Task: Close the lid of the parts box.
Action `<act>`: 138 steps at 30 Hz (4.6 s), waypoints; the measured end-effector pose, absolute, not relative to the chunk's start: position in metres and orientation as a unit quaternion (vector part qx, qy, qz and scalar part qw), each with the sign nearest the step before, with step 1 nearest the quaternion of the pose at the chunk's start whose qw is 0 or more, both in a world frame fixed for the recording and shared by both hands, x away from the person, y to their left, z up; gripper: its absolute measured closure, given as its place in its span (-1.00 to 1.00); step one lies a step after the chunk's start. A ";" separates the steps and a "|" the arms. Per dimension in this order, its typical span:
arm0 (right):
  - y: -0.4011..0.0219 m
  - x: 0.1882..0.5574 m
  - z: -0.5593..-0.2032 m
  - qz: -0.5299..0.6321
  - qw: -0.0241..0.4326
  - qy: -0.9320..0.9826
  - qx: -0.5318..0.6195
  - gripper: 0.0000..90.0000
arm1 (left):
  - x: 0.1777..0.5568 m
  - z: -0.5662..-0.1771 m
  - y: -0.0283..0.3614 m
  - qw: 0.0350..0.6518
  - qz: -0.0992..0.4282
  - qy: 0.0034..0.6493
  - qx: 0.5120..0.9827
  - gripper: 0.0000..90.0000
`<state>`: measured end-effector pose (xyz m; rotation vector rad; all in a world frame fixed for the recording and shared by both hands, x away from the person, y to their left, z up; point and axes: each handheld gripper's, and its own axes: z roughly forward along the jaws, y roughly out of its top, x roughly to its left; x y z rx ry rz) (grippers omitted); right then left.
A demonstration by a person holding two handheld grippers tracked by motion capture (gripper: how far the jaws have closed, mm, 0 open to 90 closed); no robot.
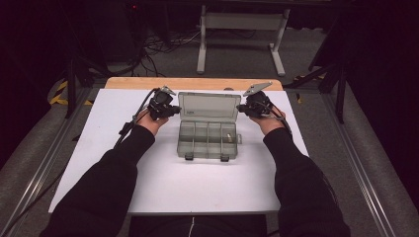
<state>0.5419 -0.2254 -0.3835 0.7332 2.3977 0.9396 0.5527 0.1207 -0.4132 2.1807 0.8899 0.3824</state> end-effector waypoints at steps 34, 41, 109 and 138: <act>-0.226 0.509 -0.379 0.343 0.208 0.888 0.225 1.00 | 0.533 -0.404 0.128 0.358 0.123 0.316 0.870 0.97; -0.224 0.494 -0.380 0.342 0.196 0.895 0.207 1.00 | 0.527 -0.404 0.131 0.355 0.098 0.306 0.878 0.99; -0.212 0.441 -0.407 0.322 0.128 0.920 0.182 1.00 | 0.467 -0.412 0.116 0.331 0.022 0.202 0.922 0.96; -0.212 0.437 -0.415 0.323 0.140 0.920 0.175 1.00 | 0.463 -0.420 0.118 0.332 0.028 0.215 0.918 0.96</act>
